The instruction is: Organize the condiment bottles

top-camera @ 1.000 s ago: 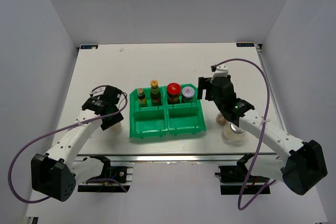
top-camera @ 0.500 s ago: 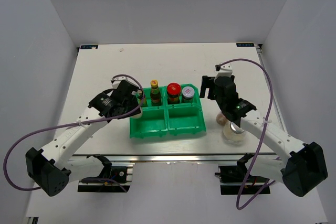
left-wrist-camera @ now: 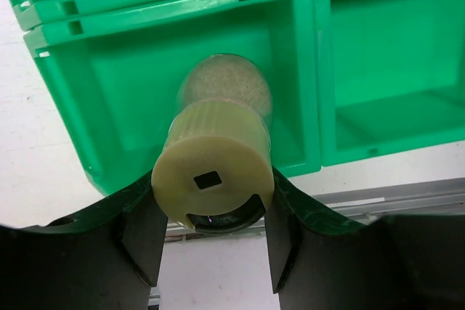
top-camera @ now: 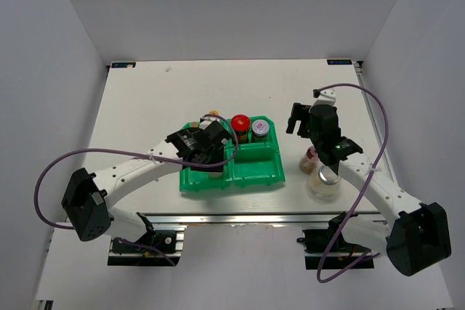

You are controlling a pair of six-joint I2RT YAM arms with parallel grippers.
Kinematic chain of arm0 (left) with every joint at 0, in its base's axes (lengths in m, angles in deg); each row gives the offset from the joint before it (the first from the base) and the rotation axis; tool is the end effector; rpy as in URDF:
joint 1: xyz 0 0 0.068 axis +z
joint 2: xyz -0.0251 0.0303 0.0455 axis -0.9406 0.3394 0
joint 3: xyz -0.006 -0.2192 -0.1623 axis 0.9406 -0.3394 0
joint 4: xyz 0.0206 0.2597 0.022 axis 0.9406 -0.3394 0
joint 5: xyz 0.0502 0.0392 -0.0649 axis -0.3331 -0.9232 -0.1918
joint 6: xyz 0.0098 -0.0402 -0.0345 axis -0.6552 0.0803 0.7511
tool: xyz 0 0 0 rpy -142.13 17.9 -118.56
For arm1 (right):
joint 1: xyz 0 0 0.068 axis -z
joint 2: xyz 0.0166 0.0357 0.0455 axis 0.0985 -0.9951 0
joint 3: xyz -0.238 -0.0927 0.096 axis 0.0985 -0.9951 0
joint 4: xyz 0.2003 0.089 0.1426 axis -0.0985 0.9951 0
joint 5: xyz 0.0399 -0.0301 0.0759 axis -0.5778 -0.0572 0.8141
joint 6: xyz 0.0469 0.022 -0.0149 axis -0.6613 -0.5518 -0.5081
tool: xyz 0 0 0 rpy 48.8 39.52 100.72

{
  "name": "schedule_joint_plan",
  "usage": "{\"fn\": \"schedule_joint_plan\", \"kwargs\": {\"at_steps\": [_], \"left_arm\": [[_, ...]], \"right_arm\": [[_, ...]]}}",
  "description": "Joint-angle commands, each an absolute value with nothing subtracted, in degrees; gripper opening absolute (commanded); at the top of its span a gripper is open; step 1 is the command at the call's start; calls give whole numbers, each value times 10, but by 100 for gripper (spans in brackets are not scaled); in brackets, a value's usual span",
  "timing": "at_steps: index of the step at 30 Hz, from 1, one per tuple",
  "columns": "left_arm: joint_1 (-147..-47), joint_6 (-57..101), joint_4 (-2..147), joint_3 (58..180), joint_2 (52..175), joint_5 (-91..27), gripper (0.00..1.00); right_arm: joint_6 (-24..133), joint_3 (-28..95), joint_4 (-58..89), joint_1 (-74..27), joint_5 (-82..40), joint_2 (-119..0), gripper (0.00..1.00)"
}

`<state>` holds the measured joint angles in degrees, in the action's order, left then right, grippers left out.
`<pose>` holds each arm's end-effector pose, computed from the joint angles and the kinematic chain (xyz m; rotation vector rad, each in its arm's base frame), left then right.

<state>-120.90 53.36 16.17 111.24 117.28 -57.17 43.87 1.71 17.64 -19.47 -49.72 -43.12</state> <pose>0.1742 -0.1965 0.2677 0.1171 2.6712 -0.0872 0.2360 0.0968 0.2781 0.1043 1.9532 0.1311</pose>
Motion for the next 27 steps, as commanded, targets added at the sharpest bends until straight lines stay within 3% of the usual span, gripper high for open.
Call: {"fn": "schedule_joint_plan", "kwargs": {"at_steps": [1, 3, 6, 11, 16, 19, 27], "left_arm": [[-1210, 520, 196, 1130, 1177, -568, 0], [-1210, 516, 211, 1128, 1186, -563, 0], [-1210, 509, 236, 1114, 1198, -553, 8], [-1210, 500, 255, 1110, 1219, -545, 29], [-1210, 498, 265, 1102, 1221, -554, 39], [-1210, 494, 269, 1098, 1214, -562, 50], [-1210, 488, 306, 1079, 1206, -573, 64]], "right_arm": [[431, 15, 154, -188, -489, -412, 89], [436, 16, 155, -187, -489, -410, 89], [436, 20, 162, -183, -491, -410, 89], [430, 21, 201, -182, -523, -403, 89], [420, 20, 248, -182, -534, -387, 89], [401, 13, 298, -182, -566, -382, 89], [374, -9, 359, -182, -560, -360, 89]]}}
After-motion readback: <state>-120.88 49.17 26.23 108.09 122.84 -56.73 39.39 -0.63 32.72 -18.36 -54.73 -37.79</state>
